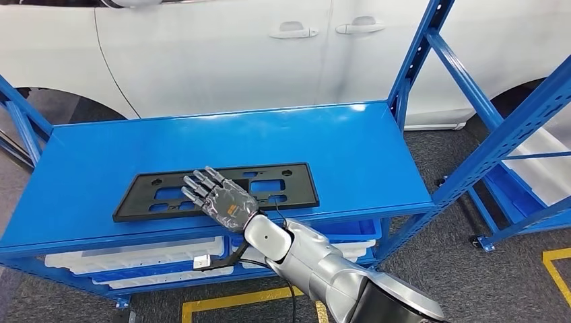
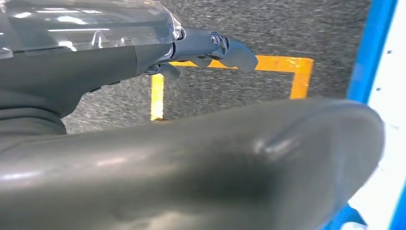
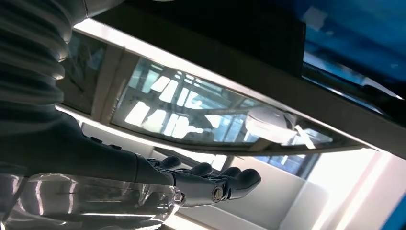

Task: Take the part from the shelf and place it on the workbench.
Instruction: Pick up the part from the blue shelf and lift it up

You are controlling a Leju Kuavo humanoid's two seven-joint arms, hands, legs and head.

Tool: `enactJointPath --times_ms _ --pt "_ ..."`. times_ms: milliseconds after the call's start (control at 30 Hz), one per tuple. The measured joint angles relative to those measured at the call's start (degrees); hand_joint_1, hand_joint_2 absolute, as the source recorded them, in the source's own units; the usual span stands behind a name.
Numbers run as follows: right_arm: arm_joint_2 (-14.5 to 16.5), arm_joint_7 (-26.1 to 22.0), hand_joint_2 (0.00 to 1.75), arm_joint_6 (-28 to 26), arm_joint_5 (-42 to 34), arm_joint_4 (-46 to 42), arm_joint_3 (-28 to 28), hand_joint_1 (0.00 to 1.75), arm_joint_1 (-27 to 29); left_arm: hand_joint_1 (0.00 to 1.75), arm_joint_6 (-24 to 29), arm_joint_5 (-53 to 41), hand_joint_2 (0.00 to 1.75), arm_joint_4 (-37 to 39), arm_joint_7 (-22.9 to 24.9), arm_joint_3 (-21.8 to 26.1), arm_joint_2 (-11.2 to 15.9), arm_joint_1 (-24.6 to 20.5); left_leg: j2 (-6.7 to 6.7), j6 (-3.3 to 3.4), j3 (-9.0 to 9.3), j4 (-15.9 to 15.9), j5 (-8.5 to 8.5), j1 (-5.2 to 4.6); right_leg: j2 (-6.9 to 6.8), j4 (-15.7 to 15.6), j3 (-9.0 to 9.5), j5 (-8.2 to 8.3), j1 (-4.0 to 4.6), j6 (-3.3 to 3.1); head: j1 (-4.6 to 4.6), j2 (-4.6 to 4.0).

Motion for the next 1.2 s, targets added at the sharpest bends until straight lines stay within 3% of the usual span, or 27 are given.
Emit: enactJointPath --times_ms 67,133,233,300,367,400,433,467,500,567,600,667,733,800,867,900,933,967,1067,1100,1200 --pt "-0.01 -0.74 1.75 0.54 -0.01 -0.22 0.21 0.00 -0.09 0.00 0.00 0.10 0.00 0.03 -0.21 0.01 -0.10 -0.09 -0.02 -0.45 0.65 0.04 -0.70 -0.13 0.01 -6.41 2.03 3.15 0.40 -0.78 0.01 0.00" --pt "0.01 -1.98 1.75 2.03 -0.04 -0.54 0.56 0.00 -0.18 0.00 0.04 0.37 0.00 0.07 -0.32 0.07 -0.16 -0.14 0.03 -1.18 0.87 0.17 -0.97 -0.25 0.11 -8.11 2.53 3.07 0.65 -1.30 0.02 0.00" --pt "0.07 -3.84 1.75 4.89 -0.14 -1.58 1.53 0.00 -0.25 0.00 0.03 0.74 0.00 0.09 -0.50 0.30 -0.18 -0.26 0.15 -2.13 0.77 1.76 -2.00 -0.22 0.21 -8.86 3.60 3.14 0.24 -1.95 0.00 0.00" --pt "0.09 -4.35 1.75 6.14 -0.22 -2.32 2.18 0.00 -0.32 0.00 -0.04 0.88 0.00 0.09 -0.61 0.44 -0.25 -0.40 0.20 -2.67 -1.65 6.90 -4.76 -0.06 0.14 -9.07 4.21 2.96 0.07 -2.33 0.00 0.00" --pt "0.09 -4.59 1.75 7.44 -0.59 -2.95 2.83 0.00 -0.22 0.00 -0.07 1.01 0.00 0.09 -0.66 0.62 -0.29 -0.37 0.21 -3.30 -5.76 14.08 -7.65 0.08 0.12 -9.05 4.32 2.76 0.15 -2.57 0.00 -0.01" --pt "0.09 -4.66 1.75 8.34 -1.05 -3.30 3.18 0.00 -0.10 0.00 -0.11 1.07 0.00 0.09 -0.70 0.73 -0.29 -0.32 0.21 -3.50 -7.18 16.02 -7.94 0.15 0.15 -9.02 4.36 2.67 0.18 -2.61 0.00 0.00" --pt "0.09 -4.70 1.75 9.33 -1.65 -3.70 3.51 0.00 0.00 0.00 -0.15 1.10 0.00 0.09 -0.76 0.81 -0.29 -0.30 0.22 -3.62 -7.63 15.86 -7.06 0.20 0.21 -8.96 4.45 2.57 0.17 -2.57 0.00 -0.01" --pt "0.09 -4.69 1.75 10.49 -2.40 -4.20 3.85 0.00 0.04 0.00 -0.21 1.13 0.00 0.09 -0.84 0.87 -0.29 -0.33 0.23 -3.66 -6.92 13.37 -5.06 0.26 0.26 -8.87 4.58 2.45 0.14 -2.47 0.00 -0.01" --pt "0.09 -4.62 1.75 11.68 -3.15 -4.74 4.20 0.00 0.03 0.00 -0.27 1.15 0.00 0.09 -0.90 0.90 -0.29 -0.38 0.24 -3.64 -5.45 9.36 -2.43 0.32 0.31 -8.76 4.73 2.28 0.10 -2.31 0.00 -0.01" --pt "0.09 -4.29 1.75 13.76 -4.52 -5.69 4.80 0.00 -0.07 0.00 -0.34 1.16 0.00 0.09 -0.97 0.91 -0.30 -0.57 0.31 -3.15 -2.91 2.47 0.28 0.18 0.34 -8.47 4.81 2.08 0.18 -1.87 0.00 0.00" --pt "0.09 -4.08 1.75 14.60 -5.22 -6.10 5.08 0.00 -0.08 0.00 -0.36 1.19 0.00 0.09 -0.97 0.92 -0.31 -0.63 0.30 -2.63 -2.37 0.93 0.76 0.05 0.35 -8.36 4.70 2.04 0.26 -1.59 0.00 0.00" --pt "0.09 -3.57 1.75 16.04 -6.64 -6.73 5.58 0.00 -0.12 0.00 -0.35 1.25 0.00 0.09 -0.97 0.95 -0.32 -0.68 0.25 -1.52 -2.33 0.57 0.90 -0.15 0.34 -8.30 4.49 2.08 0.38 -1.02 0.00 0.00" --pt "0.08 -2.89 1.75 17.51 -8.04 -7.26 6.08 0.00 -0.27 0.00 -0.29 1.30 0.00 0.10 -0.97 0.97 -0.40 -0.68 0.28 -0.81 -2.23 0.42 1.51 0.07 0.27 -7.58 4.25 1.40 0.32 -0.40 0.00 0.00" --pt "0.04 -2.11 1.75 19.06 -9.27 -7.61 6.54 0.00 -0.49 0.00 -0.23 1.32 0.00 0.11 -0.98 0.98 -0.47 -0.78 0.38 -0.29 -2.18 0.26 1.72 0.21 0.15 -2.86 2.19 -1.52 0.15 0.11 0.00 0.00" --pt "0.00 -1.38 1.75 20.57 -10.39 -7.74 7.12 0.00 -0.54 0.00 -0.20 1.32 0.00 0.11 -0.98 0.99 -0.45 -0.78 0.41 -0.06 -2.26 0.28 1.71 0.15 0.07 5.05 -1.48 -5.11 -0.01 0.39 0.00 0.00" --pt "-0.01 -1.08 1.75 21.10 -10.87 -7.75 7.43 0.00 -0.50 0.00 -0.20 1.32 0.00 0.11 -0.98 1.00 -0.44 -0.73 0.41 -0.04 -2.28 0.31 1.70 0.13 0.05 7.82 -2.79 -5.87 -0.08 0.44 0.00 0.00" --pt "-0.01 -0.87 1.75 21.43 -11.24 -7.76 7.69 0.00 -0.49 0.00 -0.20 1.32 0.00 0.11 -0.97 1.01 -0.44 -0.69 0.39 -0.05 -2.29 0.34 1.69 0.11 0.04 8.37 -3.05 -5.49 -0.13 0.40 0.00 0.00" --pt "-0.01 -0.73 1.75 21.62 -11.48 -7.78 7.90 0.00 -0.51 0.00 -0.20 1.32 0.00 0.11 -0.97 1.01 -0.44 -0.67 0.35 -0.07 -2.26 0.37 1.66 0.10 0.04 6.81 -2.27 -4.21 -0.16 0.26 0.00 0.00" --pt "0.01 -0.62 1.75 21.88 -11.63 -7.90 8.27 0.00 -0.85 0.00 -0.21 1.32 0.00 0.11 -0.97 1.01 -0.51 -0.70 0.20 -0.41 -2.18 0.51 1.48 -0.07 -0.02 -4.78 3.54 0.63 0.13 -0.67 0.00 0.00" --pt "0.01 -0.61 1.75 21.93 -11.63 -7.97 8.39 0.00 -0.96 0.00 -0.22 1.32 0.00 0.11 -0.97 1.01 -0.54 -0.70 0.20 -0.68 -2.22 0.54 1.42 -0.14 -0.04 -7.16 4.68 1.24 0.30 -0.88 0.00 0.00" --pt "0.02 -0.15 1.75 22.27 -12.13 -8.10 8.76 0.00 -1.08 0.00 -0.21 1.32 0.00 0.11 -0.97 1.02 -0.56 -0.69 0.29 -1.68 -2.30 0.46 1.34 -0.06 0.00 -8.37 5.09 1.41 0.46 -1.38 0.00 0.00"
